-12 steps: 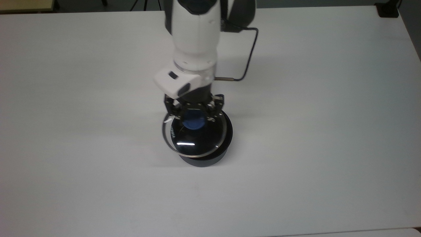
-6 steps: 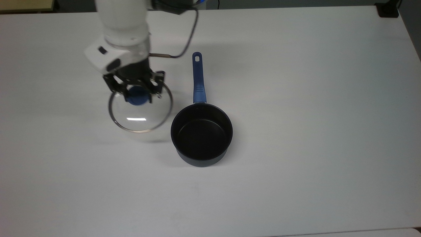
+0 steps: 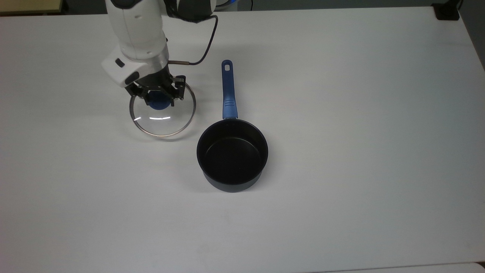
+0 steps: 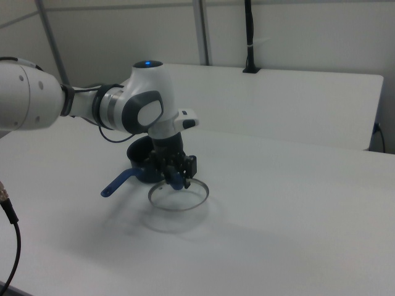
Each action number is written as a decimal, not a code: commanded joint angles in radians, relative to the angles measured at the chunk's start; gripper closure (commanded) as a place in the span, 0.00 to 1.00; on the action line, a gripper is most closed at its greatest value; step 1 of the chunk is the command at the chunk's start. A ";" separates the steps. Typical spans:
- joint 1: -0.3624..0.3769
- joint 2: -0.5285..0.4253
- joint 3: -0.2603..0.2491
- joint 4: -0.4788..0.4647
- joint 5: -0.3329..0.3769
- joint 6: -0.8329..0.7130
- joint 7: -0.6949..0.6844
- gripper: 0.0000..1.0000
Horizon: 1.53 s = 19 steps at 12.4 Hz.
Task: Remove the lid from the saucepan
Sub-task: 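Lower the glass lid onto the table beside the saucepan handle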
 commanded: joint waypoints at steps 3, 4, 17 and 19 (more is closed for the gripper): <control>0.030 0.005 0.000 -0.078 0.005 0.050 0.001 0.58; 0.031 0.022 0.000 -0.077 0.004 0.049 0.003 0.58; 0.062 -0.105 -0.002 0.195 -0.026 -0.391 0.015 0.00; 0.140 -0.149 -0.003 0.232 -0.027 -0.454 0.099 0.00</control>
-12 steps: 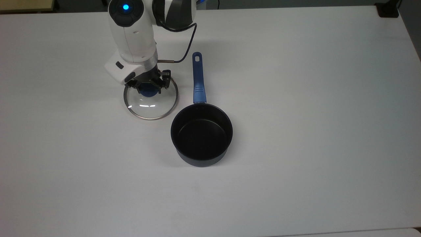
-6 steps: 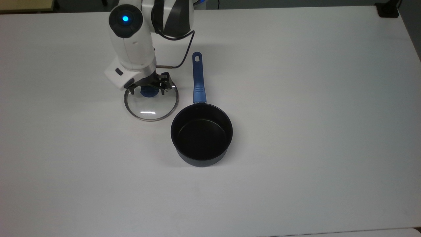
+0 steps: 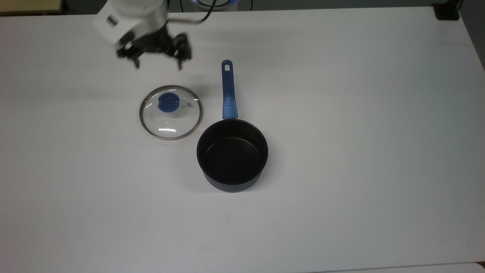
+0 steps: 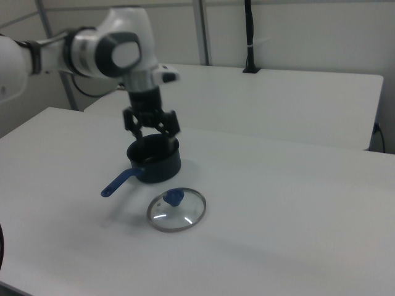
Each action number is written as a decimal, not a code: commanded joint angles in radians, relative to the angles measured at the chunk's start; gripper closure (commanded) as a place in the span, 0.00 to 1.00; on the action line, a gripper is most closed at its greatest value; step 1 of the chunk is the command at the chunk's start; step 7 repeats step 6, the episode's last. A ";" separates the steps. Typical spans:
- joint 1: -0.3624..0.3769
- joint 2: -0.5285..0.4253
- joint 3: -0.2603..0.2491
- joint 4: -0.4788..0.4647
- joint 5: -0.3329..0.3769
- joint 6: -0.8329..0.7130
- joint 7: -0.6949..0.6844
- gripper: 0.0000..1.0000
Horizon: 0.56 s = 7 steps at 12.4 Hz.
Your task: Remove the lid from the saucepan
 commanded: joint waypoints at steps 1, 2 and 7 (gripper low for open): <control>0.127 -0.078 -0.005 0.028 -0.014 -0.075 0.136 0.00; 0.166 -0.101 -0.008 0.028 -0.014 -0.084 0.176 0.00; 0.183 -0.151 -0.005 0.033 -0.015 -0.167 0.250 0.00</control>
